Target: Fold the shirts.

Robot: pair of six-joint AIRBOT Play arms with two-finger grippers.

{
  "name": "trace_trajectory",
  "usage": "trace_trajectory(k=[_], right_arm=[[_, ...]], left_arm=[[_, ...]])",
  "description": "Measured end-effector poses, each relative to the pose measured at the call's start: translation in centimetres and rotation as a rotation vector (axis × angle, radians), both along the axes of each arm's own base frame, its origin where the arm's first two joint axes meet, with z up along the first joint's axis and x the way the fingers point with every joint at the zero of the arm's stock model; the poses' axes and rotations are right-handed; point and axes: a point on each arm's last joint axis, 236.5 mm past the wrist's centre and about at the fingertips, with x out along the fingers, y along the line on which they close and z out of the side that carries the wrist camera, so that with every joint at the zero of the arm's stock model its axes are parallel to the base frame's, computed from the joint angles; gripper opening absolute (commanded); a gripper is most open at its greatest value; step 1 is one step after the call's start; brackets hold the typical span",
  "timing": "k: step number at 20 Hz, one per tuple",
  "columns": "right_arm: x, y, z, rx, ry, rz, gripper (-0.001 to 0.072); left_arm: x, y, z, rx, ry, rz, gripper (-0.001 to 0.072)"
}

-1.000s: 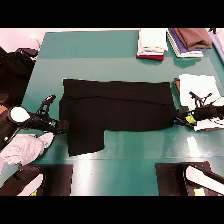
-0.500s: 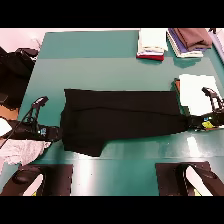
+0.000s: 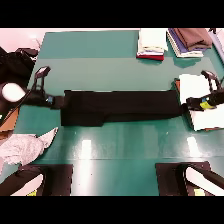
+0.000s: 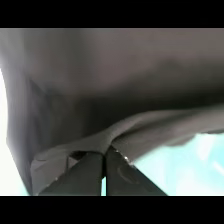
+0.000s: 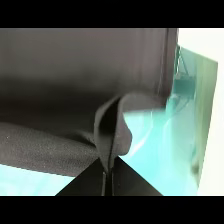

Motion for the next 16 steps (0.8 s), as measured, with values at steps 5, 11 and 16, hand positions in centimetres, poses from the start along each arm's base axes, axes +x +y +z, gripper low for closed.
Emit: trace_trajectory(k=[5,11,16], right_arm=[[5.4,0.3,-0.8,0.060,0.002,-0.012,0.0225],[9.8,0.6,-0.9,0.228,-0.062,-0.064,0.0492],[7.2,-1.7,-3.5,0.317,0.008,-0.115,0.0532]], left_arm=[[6.1,0.0,-1.8,0.022,-0.022,0.023,0.0030],[9.1,-0.1,-0.5,0.020,-0.078,0.040,0.0547],[8.7,-0.4,0.7,0.020,-0.054,0.018,0.0025]])
